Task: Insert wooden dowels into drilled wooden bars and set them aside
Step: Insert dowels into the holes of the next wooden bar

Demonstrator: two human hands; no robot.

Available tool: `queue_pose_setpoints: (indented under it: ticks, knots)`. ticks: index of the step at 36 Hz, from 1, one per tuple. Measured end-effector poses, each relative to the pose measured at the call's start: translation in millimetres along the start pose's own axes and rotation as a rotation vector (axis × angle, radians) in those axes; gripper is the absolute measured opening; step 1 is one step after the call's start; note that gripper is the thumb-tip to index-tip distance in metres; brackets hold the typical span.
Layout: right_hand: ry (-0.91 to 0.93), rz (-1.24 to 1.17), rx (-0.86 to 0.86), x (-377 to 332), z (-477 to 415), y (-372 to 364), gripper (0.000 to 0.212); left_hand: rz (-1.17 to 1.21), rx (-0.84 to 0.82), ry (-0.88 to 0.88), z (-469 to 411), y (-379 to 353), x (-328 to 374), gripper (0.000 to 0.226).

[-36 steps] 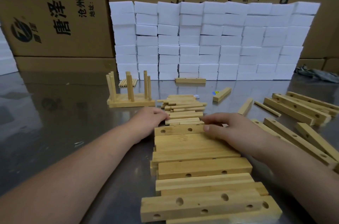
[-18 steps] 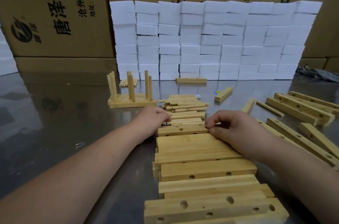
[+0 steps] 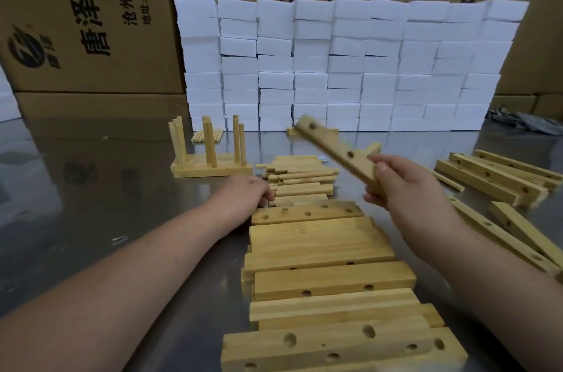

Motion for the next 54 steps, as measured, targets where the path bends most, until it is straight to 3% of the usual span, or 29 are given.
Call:
queue_pose_setpoints:
  ticks: [4, 7, 12, 16, 22, 30, 36, 43, 54]
  knots:
    - [-0.384, -0.413, 0.185, 34.8, 3.5, 6.5, 0.029, -0.013, 0.010, -0.032, 0.6, 1.7, 0.2, 0.030]
    - [-0.457, -0.563, 0.150, 38.9, 4.6, 1.1, 0.036, -0.017, 0.044, -0.032, -0.2, 5.2, -1.3, 0.031]
    - [-0.338, -0.253, -0.035, 41.6, 2.6, -5.7, 0.016, -0.032, 0.076, -0.015, -2.7, 8.8, -4.5, 0.030]
    - [-0.284, 0.116, -0.126, 45.9, -3.5, -8.9, 0.041, -0.019, 0.056, -0.030, -1.2, 7.5, -3.2, 0.031]
    - [-0.186, 0.257, -0.178, 43.8, -8.1, -12.9, 0.058, -0.069, 0.034, -0.114, 3.4, 4.2, 5.3, 0.031]
    - [-0.141, 0.316, -0.155, 39.4, -9.3, -8.2, 0.049, 0.008, -0.065, -0.134, 5.0, -2.8, 5.3, 0.035]
    - [-0.156, 0.198, -0.244, 42.9, -5.3, -21.5, 0.051, 0.027, -0.104, -0.148, 10.4, -6.3, 8.9, 0.036]
    - [-0.147, 0.212, -0.132, 42.8, -8.7, -6.4, 0.052, -0.059, -0.092, -0.154, 14.5, -5.6, 10.1, 0.037]
    - [-0.164, 0.218, -0.306, 40.6, -0.2, -25.2, 0.053, -0.112, -0.112, -0.169, 20.9, -7.7, 13.4, 0.019]
Point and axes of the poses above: each hand's wrist, its own z-axis away from the middle knuckle, its own y-axis out of the back of the hand, x = y × z, the point moved 10 cm from there along -z, towards the middle knuckle, and after that the axes turned 11 degrees about y, right-handed, at the moved point
